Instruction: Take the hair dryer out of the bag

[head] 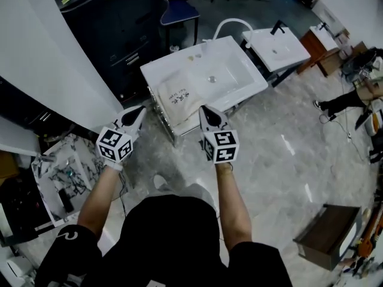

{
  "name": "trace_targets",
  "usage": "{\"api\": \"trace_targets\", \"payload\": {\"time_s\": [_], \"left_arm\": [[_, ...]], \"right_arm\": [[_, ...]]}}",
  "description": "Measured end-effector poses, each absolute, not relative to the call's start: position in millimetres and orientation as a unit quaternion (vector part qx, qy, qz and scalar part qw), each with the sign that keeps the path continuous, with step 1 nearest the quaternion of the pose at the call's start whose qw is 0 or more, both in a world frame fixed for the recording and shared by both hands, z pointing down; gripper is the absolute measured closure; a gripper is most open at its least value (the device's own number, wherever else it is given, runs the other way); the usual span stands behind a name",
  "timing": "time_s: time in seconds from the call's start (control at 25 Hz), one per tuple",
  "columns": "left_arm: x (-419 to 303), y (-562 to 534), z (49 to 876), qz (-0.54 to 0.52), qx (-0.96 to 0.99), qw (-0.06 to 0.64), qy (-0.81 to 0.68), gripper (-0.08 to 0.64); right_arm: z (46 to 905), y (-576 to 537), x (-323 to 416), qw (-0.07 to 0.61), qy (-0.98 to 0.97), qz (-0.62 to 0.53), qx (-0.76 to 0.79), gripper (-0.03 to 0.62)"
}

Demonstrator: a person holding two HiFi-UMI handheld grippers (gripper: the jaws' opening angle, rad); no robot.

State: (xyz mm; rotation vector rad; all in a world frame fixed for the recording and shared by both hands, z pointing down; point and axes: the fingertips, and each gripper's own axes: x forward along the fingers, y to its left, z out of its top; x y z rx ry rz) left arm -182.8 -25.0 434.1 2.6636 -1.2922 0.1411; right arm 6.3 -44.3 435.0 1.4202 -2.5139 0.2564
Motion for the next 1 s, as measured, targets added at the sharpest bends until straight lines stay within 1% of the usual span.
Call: {"api": "trace_targets", "payload": {"time_s": [0.32,0.68,1.0], "left_arm": [[-164.0,-70.4,446.7,0.058,0.905,0.091,-0.411,0.561],[-133.8,-135.3,447.4,0.082,0.905,0.066,-0.413,0.561],[-108.6,-167.4,455.4,0.092,0.898,0.065,-0.426,0.561]], "right_arm": [[447.3,-87.6,29.7,0.126,-0.852,0.101,0.499,0.597],[450.0,-172.7,55.7,0.109,-0.868,0.098,0.475,0.597],[463.3,-210.4,69.1,0.105,-0.879,0.109,0.452,0.597]]}}
